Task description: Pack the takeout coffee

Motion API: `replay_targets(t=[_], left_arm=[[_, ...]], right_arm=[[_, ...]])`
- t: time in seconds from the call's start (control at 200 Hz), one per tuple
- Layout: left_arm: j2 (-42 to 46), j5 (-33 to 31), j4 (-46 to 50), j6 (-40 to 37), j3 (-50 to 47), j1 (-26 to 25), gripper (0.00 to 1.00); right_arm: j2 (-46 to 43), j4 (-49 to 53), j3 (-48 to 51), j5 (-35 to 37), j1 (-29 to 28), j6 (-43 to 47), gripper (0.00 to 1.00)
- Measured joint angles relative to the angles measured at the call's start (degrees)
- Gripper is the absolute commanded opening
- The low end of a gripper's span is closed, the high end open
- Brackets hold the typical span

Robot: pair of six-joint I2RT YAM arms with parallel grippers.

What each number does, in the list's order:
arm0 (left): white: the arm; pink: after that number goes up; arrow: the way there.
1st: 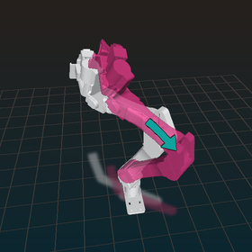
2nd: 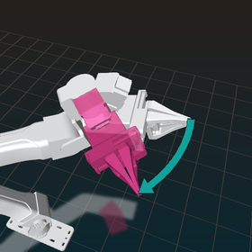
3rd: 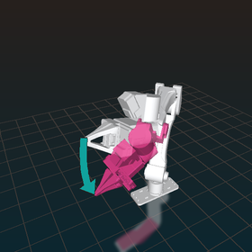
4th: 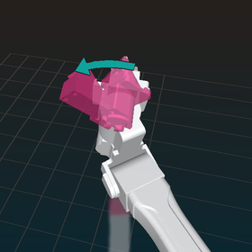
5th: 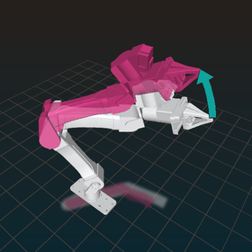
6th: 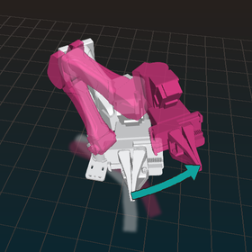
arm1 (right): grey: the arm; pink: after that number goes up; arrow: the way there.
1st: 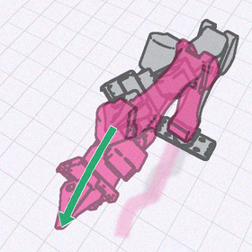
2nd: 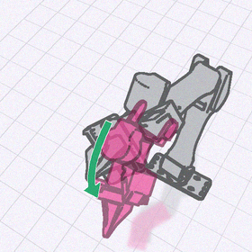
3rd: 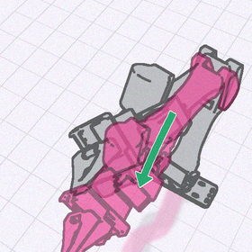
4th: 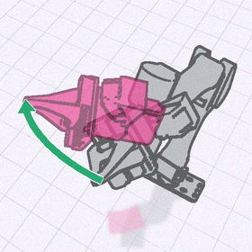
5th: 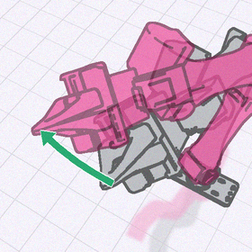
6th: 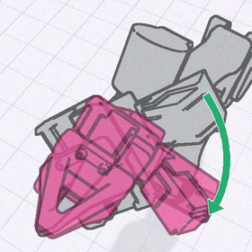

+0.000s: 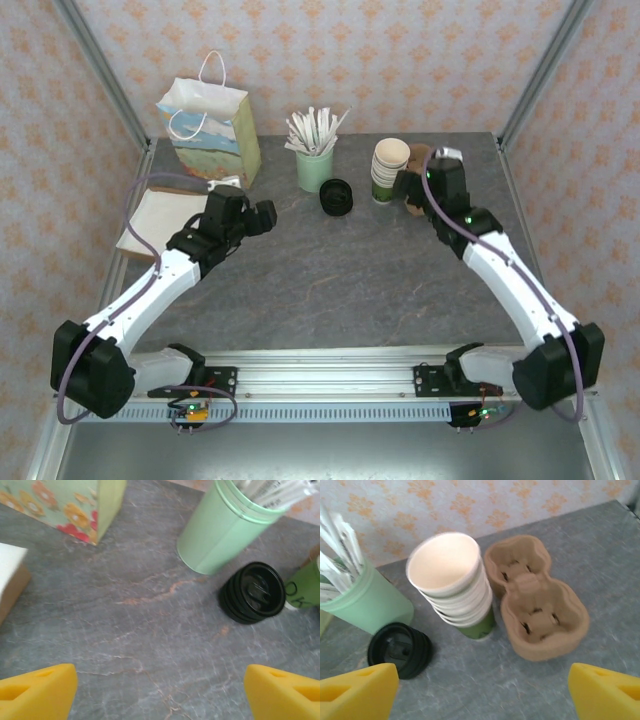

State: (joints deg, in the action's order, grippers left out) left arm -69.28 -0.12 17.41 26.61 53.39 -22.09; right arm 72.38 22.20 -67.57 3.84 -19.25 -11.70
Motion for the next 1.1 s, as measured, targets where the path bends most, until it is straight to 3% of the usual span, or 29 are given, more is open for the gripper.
replay_targets(t=[0.14, 0.485, 0.816, 1.101], left_arm=[[-1.68, 0.17, 1.57, -0.07, 2.36, -2.6, 0.84], [-2.51, 1.22, 3.28, -0.55, 3.17, -4.26, 0.84], [-4.52, 6.25, 2.21, -2.12, 6.75, -6.71, 0.84], [-4.76, 8.66, 0.76, -2.64, 7.69, -7.39, 0.84]], right_arm=[[8.5, 3.28, -8.87, -3.69, 3.52, -1.01, 0.64], [29.53, 11.89, -29.27, -7.1, 5.95, -3.17, 0.47], [37.24, 16.83, -39.36, -6.56, 5.97, -3.19, 0.36], [40.35, 19.54, -41.99, -4.63, 6.45, -2.36, 0.33]])
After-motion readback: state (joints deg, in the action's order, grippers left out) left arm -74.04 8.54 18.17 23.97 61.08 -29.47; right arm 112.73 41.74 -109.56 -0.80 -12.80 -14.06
